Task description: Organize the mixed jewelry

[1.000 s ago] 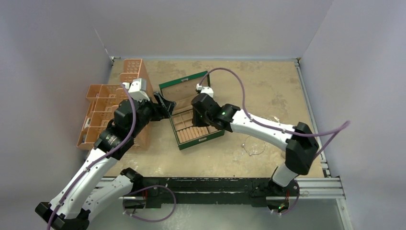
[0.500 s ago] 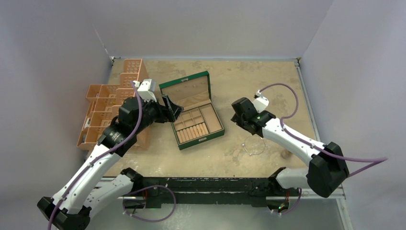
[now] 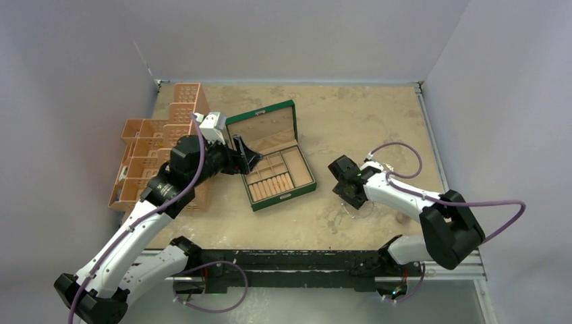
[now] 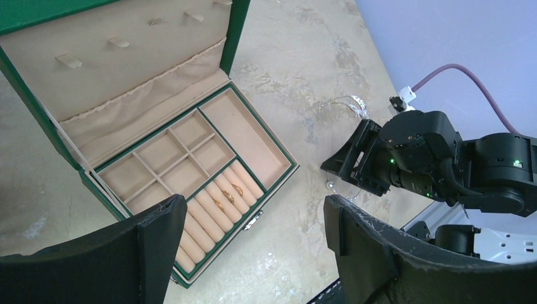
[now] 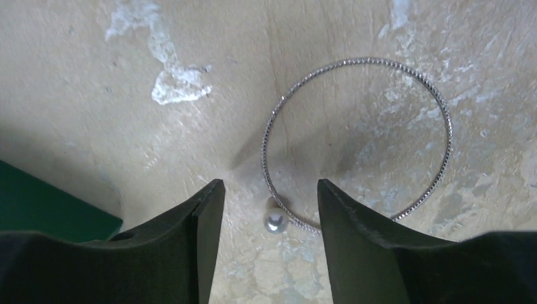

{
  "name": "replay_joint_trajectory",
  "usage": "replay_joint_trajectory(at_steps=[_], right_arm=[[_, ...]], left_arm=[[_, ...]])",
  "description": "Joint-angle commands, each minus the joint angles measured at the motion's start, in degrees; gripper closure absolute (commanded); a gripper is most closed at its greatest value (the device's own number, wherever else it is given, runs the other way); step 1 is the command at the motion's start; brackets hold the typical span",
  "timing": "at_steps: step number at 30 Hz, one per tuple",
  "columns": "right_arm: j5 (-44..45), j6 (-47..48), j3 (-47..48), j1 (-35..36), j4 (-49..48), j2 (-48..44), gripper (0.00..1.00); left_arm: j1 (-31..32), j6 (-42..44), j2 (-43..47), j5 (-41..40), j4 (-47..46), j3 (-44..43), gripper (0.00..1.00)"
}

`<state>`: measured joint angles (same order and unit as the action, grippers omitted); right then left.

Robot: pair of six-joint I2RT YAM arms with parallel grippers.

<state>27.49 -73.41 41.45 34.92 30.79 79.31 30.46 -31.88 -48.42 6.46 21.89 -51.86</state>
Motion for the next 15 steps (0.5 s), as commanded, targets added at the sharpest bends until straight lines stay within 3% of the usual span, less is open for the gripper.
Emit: replay_joint_trajectory(at_steps=[1, 4, 8, 15], right_arm=[[-6.0, 2.7, -1.8, 0.0, -1.7, -3.5, 0.37], [-11.2, 5.2, -3.7, 0.0, -3.6, -4.4, 0.33], [-11.6, 5.8, -4.7, 0.0, -2.7, -4.9, 0.33], [-12.9, 8.3, -4.0, 0.0, -2.4, -3.5, 0.45]], left_arm=[[0.0, 0.8, 0.9, 0.7, -3.1, -0.2, 0.2], [0.0, 1.1, 0.9, 0.2, -2.9, -0.3, 0.2], [0.0, 1.3, 1.5, -2.6, -1.7, -0.8, 0.2], [0.0, 1.4, 1.7, -3.7, -1.4, -0.7, 0.2]])
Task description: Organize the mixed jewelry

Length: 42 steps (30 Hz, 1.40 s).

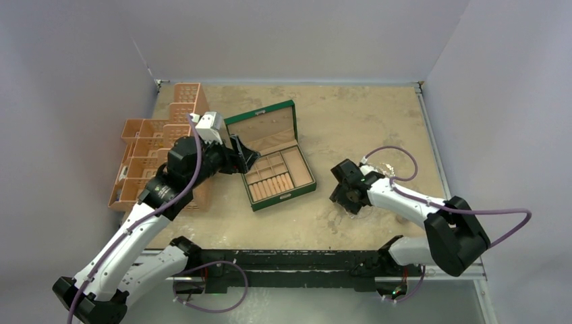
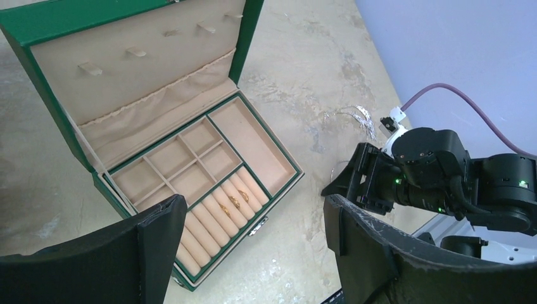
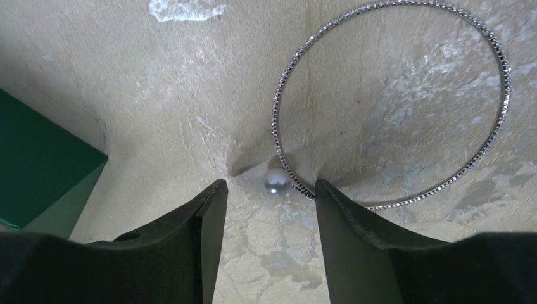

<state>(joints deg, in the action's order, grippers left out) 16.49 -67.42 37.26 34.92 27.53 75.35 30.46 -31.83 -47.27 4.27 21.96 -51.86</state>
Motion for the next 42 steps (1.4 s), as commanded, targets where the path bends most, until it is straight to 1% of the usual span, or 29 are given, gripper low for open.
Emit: replay_joint_trajectory(at_steps=[1, 4, 8, 9, 10, 14, 16, 19, 24, 29, 31, 34, 36, 38, 42], right_arm=[[-2.0, 2.7, 0.7, 0.0, 1.2, 0.8, 0.47], [-1.9, 4.1, 2.6, 0.0, 2.1, 1.5, 0.54], [-0.4, 4.6, 4.6, 0.0, 2.5, 3.4, 0.55], [-0.3, 6.3, 4.8, 0.0, 2.5, 3.9, 0.63], [-0.4, 6.7, 4.9, 0.0, 2.2, 4.4, 0.67], [0.4, 7.3, 5.9, 0.0, 1.8, 5.9, 0.77], [0.4, 7.2, 6.7, 0.0, 1.6, 6.1, 0.81], [1.3, 6.8, 8.1, 0.0, 0.5, 6.5, 0.82], [2.3, 7.6, 11.3, 0.0, -1.8, 9.6, 0.81], [2.2, 11.3, 13.1, 0.0, -3.2, 12.9, 0.77], [1.7, 13.0, 12.9, 0.0, -3.4, 13.2, 0.73], [1.1, 15.6, 13.1, 0.0, -1.8, 12.6, 0.61], [1.0, 17.2, 14.2, 0.0, 0.4, 12.2, 0.55], [1.5, 19.0, 15.0, 0.0, 2.4, 12.1, 0.52], [1.3, 22.9, 14.9, 0.0, 3.5, 12.2, 0.53]], left_arm=[[0.0, 1.3, 0.5, -1.7, -1.2, -0.8, 0.2], [0.0, 1.3, 0.8, -2.4, -1.0, -0.9, 0.2], [0.0, 1.2, 1.3, -3.1, -0.8, -0.8, 0.21], [0.0, 1.2, 1.4, -3.2, -0.7, -0.8, 0.21], [0.0, 1.2, 1.5, -3.3, -0.7, -0.8, 0.21], [0.0, 1.2, 1.5, -3.5, -0.6, -0.8, 0.21], [0.0, 1.2, 1.4, -3.6, -0.5, -0.8, 0.21], [0.0, 1.2, 1.2, -3.5, -0.7, -0.8, 0.21], [0.0, 1.2, 1.2, -3.7, -0.5, -0.8, 0.21], [0.0, 1.2, 1.3, -3.7, -0.4, -0.8, 0.21], [0.0, 1.1, 1.4, -3.8, -0.4, -0.7, 0.21], [0.0, 1.1, 1.3, -3.8, -0.4, -0.8, 0.21], [0.0, 1.2, 1.1, -3.8, -0.5, -0.9, 0.2], [0.0, 1.2, 0.8, -3.5, -0.6, -1.0, 0.21], [0.0, 0.9, 0.6, -3.1, -0.8, -0.9, 0.21]])
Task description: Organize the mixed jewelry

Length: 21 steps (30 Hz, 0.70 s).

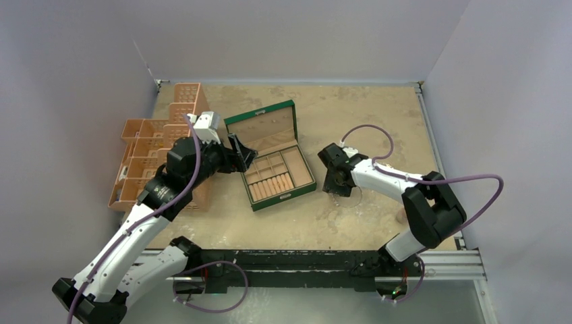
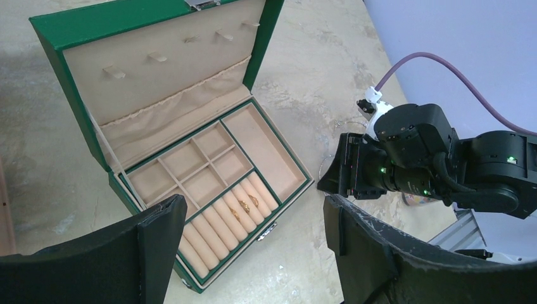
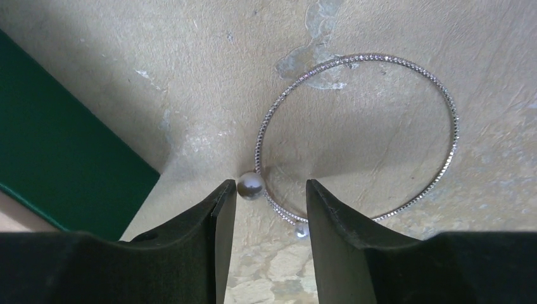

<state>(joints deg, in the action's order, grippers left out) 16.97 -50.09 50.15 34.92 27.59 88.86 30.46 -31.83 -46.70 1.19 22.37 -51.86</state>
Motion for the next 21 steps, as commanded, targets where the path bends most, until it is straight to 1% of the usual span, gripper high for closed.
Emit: replay_joint_trajectory(at_steps=[1, 3, 7, 11, 21], right_arm=[[0.0, 6.2, 1.8, 0.0, 3.2, -1.3, 0.53], [-0.8, 7.7, 1.4, 0.0, 2.8, -1.2, 0.54], [-1.6, 10.7, 1.1, 0.0, 1.5, 0.0, 0.6], [-3.0, 12.7, 1.8, 0.0, 0.5, 0.9, 0.62], [-3.7, 13.9, 1.7, 0.0, 0.8, -0.8, 0.55]], left_arm=[[0.0, 0.9, 0.1, -0.1, -1.1, -0.8, 0.21], [0.0, 0.8, 0.3, -0.3, -1.1, -0.6, 0.21], [0.0, 0.9, 0.3, -0.3, -1.2, -0.4, 0.21], [0.0, 1.0, 0.4, -0.3, -1.1, -0.5, 0.21], [0.0, 0.8, 0.9, -0.4, -1.0, -0.3, 0.21]])
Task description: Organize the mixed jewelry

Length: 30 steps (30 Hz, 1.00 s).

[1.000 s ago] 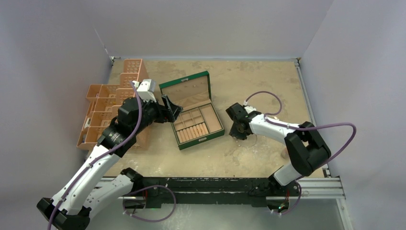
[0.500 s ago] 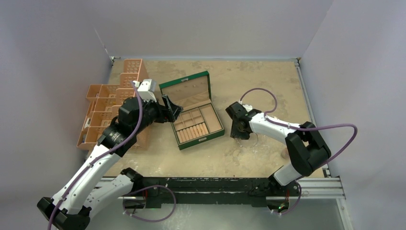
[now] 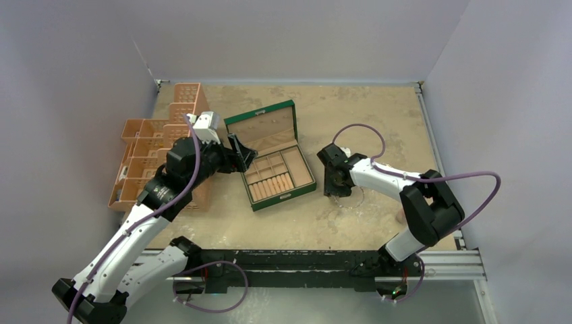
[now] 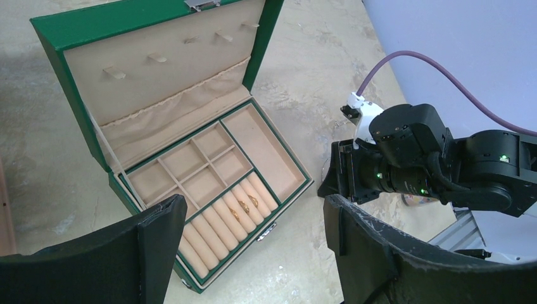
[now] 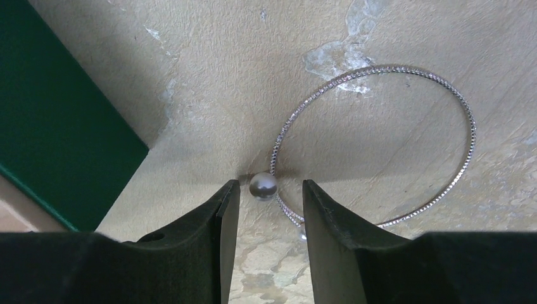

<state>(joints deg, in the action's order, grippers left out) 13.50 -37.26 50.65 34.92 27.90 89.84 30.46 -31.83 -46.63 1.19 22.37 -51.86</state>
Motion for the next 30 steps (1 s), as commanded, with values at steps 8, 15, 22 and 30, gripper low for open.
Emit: replay_joint_trajectory(at_steps=[8, 15, 22, 30], right_arm=[[-2.6, 0.3, 0.8, 0.1, -0.5, -1.5, 0.61], [-2.7, 0.6, -0.3, 0.7, 0.3, -2.5, 0.61], [-1.1, 0.0, -0.8, 1.3, 0.6, -2.1, 0.59], [0.3, -2.4, -0.1, 1.3, 2.2, -1.9, 0.67]], left_arm=[[0.0, 1.1, 1.0, -1.1, -0.5, -0.4, 0.21], [0.0, 0.8, 1.1, -1.0, -0.6, -0.3, 0.21], [0.0, 0.6, 0.8, -0.8, -0.9, -0.3, 0.21], [0.0, 0.8, 0.7, -0.6, -0.9, -0.3, 0.21]])
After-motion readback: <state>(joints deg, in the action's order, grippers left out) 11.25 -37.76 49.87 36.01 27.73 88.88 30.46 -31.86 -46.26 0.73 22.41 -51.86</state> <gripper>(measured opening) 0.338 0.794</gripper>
